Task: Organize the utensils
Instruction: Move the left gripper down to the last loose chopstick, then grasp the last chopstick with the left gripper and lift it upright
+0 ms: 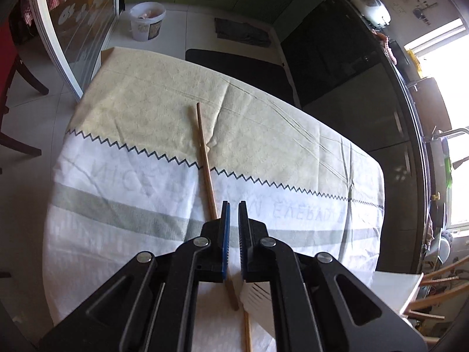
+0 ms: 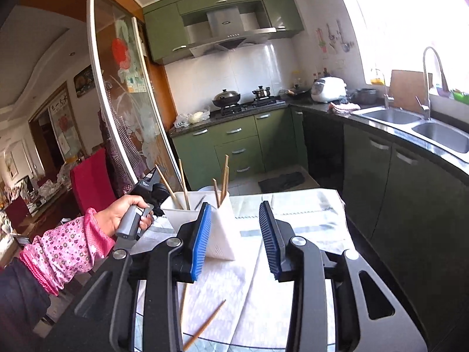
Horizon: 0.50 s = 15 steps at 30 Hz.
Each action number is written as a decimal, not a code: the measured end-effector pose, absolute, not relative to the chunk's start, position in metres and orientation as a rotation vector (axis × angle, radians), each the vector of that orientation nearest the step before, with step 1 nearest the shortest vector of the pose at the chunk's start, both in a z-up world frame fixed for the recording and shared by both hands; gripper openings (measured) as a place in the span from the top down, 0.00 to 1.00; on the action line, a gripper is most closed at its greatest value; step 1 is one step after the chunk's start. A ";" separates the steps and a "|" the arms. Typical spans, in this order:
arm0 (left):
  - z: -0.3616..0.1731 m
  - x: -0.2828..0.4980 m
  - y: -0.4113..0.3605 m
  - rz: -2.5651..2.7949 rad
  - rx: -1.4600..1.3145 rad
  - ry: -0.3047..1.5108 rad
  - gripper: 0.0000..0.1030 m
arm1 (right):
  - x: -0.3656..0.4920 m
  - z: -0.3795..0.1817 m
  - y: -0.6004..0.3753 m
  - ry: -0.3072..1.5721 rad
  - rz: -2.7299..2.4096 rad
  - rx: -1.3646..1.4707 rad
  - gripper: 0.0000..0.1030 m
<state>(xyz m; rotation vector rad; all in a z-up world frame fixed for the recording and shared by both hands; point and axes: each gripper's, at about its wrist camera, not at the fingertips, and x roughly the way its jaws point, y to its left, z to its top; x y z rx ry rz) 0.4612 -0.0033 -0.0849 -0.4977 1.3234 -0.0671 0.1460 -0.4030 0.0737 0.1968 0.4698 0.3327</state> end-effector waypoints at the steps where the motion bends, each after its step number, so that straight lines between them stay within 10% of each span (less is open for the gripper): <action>1: -0.090 0.466 -0.004 -0.059 -0.506 1.335 0.95 | 0.144 0.068 -0.412 0.486 0.324 0.212 0.67; 15: -0.107 0.494 -0.006 0.117 -0.425 1.367 0.83 | 0.160 0.050 -0.436 0.555 0.352 0.292 0.67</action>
